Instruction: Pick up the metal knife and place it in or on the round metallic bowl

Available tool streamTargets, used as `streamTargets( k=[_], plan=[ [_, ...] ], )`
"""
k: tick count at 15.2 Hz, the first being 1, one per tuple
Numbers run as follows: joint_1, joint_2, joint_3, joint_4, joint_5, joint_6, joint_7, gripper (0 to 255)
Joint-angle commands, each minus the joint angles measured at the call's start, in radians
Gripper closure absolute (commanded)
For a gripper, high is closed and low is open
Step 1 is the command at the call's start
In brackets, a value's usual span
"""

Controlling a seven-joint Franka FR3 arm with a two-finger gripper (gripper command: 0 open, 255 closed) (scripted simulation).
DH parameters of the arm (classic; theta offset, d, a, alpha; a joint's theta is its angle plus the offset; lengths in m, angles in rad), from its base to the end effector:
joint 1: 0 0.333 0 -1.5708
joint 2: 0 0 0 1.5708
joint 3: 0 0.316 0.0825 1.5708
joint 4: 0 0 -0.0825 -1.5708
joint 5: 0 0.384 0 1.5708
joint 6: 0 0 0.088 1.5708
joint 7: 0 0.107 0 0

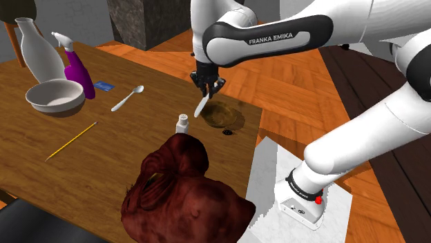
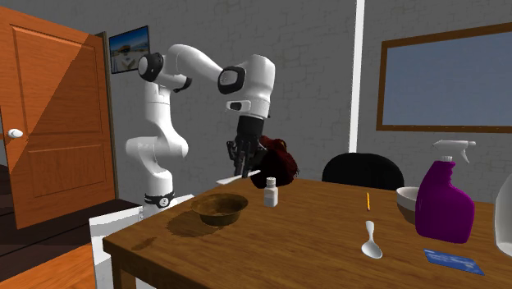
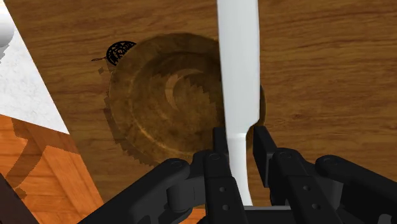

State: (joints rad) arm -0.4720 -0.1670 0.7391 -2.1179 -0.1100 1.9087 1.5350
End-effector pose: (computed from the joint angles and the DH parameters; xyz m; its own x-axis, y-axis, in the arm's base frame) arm 0.4869 0.1363 0.4607 0.3287 -0.9214 0.2074 -0.9441 -0.3148 0.0980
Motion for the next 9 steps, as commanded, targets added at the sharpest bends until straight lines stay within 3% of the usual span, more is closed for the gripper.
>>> streamTargets(
  k=[1,4,9],
  plan=[
    [-0.005,-0.082,-0.044,-0.068,0.046,0.015,-0.077,255],
    [0.0,-0.186,-0.116,-0.162,0.089,0.03,-0.174,255],
    [-0.002,-0.162,-0.103,-0.211,0.078,0.098,-0.153,255]
  ],
)
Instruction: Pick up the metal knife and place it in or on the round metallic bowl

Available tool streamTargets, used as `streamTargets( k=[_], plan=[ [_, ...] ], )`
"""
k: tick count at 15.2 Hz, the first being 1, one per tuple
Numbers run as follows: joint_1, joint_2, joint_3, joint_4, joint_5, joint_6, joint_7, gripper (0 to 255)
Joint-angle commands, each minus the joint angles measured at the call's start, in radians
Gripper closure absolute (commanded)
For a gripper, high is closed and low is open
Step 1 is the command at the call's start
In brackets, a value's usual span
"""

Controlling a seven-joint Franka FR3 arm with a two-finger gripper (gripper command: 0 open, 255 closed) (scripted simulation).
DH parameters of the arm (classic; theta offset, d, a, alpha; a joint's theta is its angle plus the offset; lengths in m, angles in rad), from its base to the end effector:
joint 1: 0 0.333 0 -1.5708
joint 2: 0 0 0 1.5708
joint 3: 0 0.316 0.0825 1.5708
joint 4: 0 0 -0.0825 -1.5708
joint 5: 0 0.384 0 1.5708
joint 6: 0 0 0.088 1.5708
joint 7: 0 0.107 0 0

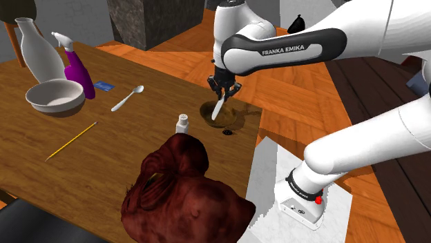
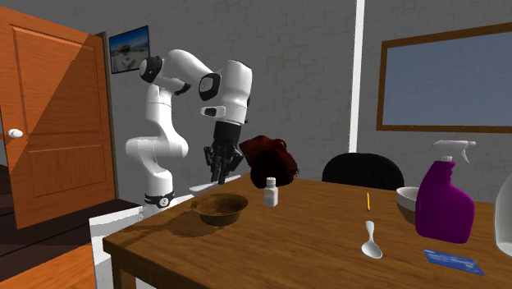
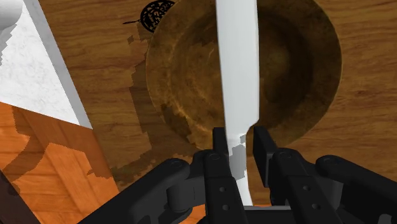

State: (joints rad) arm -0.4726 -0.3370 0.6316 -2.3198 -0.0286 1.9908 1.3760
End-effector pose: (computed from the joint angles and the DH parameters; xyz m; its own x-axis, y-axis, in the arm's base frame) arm 0.4483 0.0800 0.4445 0.3299 -0.9214 0.2053 -0.9437 -0.3164 0.0964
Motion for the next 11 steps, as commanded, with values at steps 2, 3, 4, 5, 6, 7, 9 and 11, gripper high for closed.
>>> streamTargets(
  k=[2,3,4,5,6,7,9,11],
  plan=[
    [-0.003,0.019,0.011,-0.027,-0.009,0.043,0.016,255],
    [-0.005,0.026,0.014,-0.035,-0.012,0.057,0.021,255],
    [-0.006,0.032,0.017,-0.044,-0.016,0.07,0.026,255],
    [-0.007,0.039,0.021,-0.052,-0.02,0.084,0.031,255],
    [-0.009,0.046,0.024,-0.06,-0.024,0.098,0.037,255],
    [-0.01,0.053,0.028,-0.068,-0.028,0.111,0.043,255],
    [-0.014,0.069,0.035,-0.083,-0.038,0.139,0.055,255],
    [-0.017,0.08,0.04,-0.092,-0.045,0.157,0.064,255]
  ],
)
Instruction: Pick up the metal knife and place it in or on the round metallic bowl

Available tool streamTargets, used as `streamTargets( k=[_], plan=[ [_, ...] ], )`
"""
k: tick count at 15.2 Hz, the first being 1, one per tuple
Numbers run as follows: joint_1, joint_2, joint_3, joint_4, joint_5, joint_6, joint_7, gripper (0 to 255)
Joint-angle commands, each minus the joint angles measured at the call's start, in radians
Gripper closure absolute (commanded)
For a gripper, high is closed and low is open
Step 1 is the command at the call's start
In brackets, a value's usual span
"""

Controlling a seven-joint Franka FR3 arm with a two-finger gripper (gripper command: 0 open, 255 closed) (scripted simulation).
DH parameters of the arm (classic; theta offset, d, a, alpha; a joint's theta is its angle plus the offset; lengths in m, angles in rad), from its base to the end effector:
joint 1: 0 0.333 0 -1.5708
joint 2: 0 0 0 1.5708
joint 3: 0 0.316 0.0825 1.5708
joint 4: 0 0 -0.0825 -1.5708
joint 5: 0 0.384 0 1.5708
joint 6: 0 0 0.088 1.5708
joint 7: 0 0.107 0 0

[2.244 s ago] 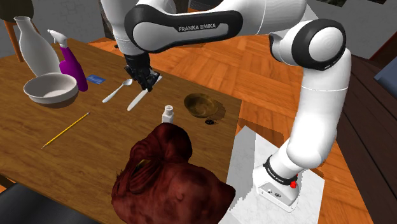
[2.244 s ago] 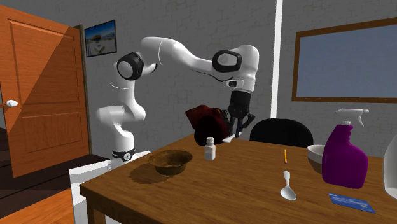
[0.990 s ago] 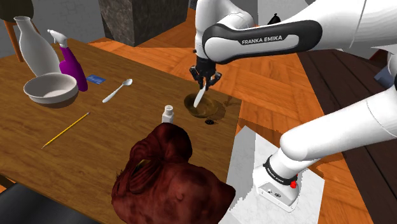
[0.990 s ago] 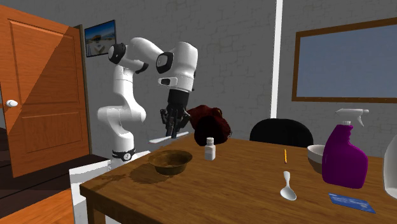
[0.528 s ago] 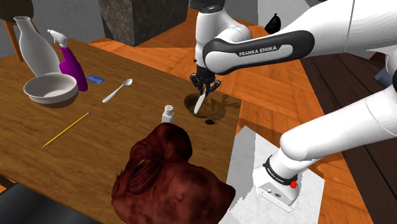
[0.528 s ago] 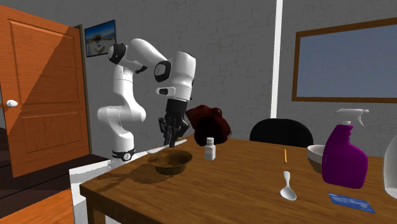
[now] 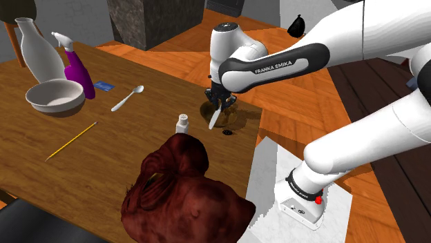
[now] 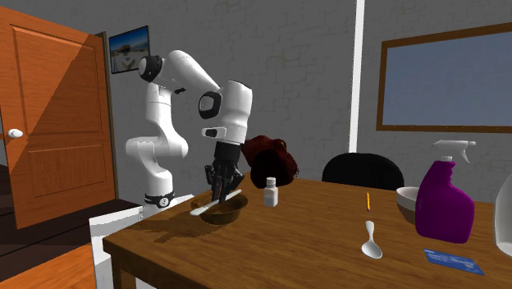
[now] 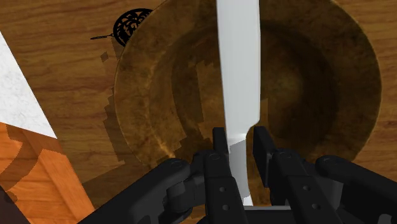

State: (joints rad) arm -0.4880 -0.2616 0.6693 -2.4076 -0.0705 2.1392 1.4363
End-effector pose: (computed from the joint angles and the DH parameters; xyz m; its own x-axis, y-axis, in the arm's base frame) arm 0.4489 0.0804 0.3874 0.3302 -0.9213 0.2052 -0.9436 -0.3168 0.0961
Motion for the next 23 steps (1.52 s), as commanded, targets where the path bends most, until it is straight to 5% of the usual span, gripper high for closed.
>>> streamTargets(
  k=[1,7,8,13,17,23],
  plan=[
    [-0.001,0.005,0.002,-0.004,-0.003,0.008,0.004,255],
    [-0.001,0.005,0.001,-0.004,-0.003,0.008,0.004,255],
    [-0.001,0.005,0.002,-0.004,-0.004,0.008,0.004,0],
    [-0.001,0.005,0.001,-0.004,-0.003,0.008,0.004,0],
    [0.018,-0.052,-0.012,0.082,0.036,-0.125,-0.026,0],
    [0.019,-0.052,-0.013,0.082,0.036,-0.125,-0.026,0]
  ],
)
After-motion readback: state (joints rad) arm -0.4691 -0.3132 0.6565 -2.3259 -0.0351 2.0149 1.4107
